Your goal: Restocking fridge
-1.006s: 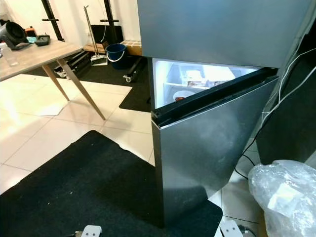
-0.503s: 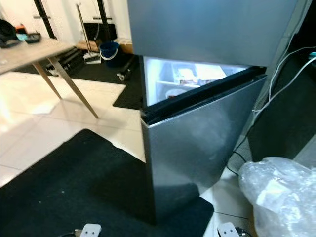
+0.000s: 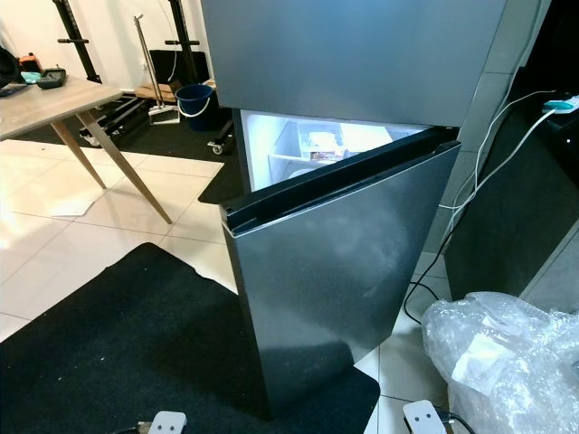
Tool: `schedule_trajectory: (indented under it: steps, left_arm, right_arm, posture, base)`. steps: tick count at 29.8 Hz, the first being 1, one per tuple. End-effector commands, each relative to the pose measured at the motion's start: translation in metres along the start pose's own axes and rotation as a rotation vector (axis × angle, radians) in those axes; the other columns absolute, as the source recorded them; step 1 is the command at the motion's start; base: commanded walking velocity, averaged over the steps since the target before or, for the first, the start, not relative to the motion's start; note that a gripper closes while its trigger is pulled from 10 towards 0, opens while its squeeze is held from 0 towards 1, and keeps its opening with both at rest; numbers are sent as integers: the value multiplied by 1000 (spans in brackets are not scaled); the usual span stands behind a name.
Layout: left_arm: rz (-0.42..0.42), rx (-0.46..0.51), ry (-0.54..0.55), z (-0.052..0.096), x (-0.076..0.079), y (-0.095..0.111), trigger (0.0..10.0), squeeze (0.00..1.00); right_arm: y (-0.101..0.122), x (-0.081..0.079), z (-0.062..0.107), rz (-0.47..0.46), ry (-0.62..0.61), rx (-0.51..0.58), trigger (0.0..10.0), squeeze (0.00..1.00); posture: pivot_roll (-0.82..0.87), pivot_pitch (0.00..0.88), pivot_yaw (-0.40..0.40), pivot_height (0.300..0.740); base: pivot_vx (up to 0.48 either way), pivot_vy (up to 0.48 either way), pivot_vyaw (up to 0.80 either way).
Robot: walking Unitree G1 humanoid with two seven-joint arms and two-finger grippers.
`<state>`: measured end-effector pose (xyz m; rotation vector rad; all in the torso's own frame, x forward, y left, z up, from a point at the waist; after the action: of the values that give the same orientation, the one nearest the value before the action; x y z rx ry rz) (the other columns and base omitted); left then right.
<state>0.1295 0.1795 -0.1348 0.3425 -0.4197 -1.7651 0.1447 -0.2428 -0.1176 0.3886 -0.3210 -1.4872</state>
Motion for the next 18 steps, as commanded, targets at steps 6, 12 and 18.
schedule_trajectory:
  steps: [6,12,18]
  left_arm:
    - [4,-50,-17,2,5,-14,10000,0]
    - [19,-47,-2,2,4,-13,10000,0]
    - [22,-47,-4,2,4,-14,10000,0]
  right_arm:
    - [7,-3,-1,16,11,22,10000,0]
    - [15,-1,-2,25,8,44,10000,0]
    - [31,-2,-2,34,14,95,10000,0]
  posture:
    - [-65,0,-16,740]
    - [-65,0,-19,740]
    - [-65,0,-19,740]
  base:
    - [0,-446,0]
    - [0,-46,0]
    - [0,0,80]
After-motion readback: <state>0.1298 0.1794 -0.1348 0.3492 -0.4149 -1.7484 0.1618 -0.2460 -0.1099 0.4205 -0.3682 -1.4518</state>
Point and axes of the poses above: a point about 5 cm out from each wrist's last joint towards the gripper, its own z axis pointing back from the gripper into the wrist, its own y axis along the axis of the wrist's last joint, x = y × z, the point moved 3 cm from there along -z, pointing out of the wrist towards the gripper, and after that the axes turned 9 degrees about -z, right-handed, at the moved point
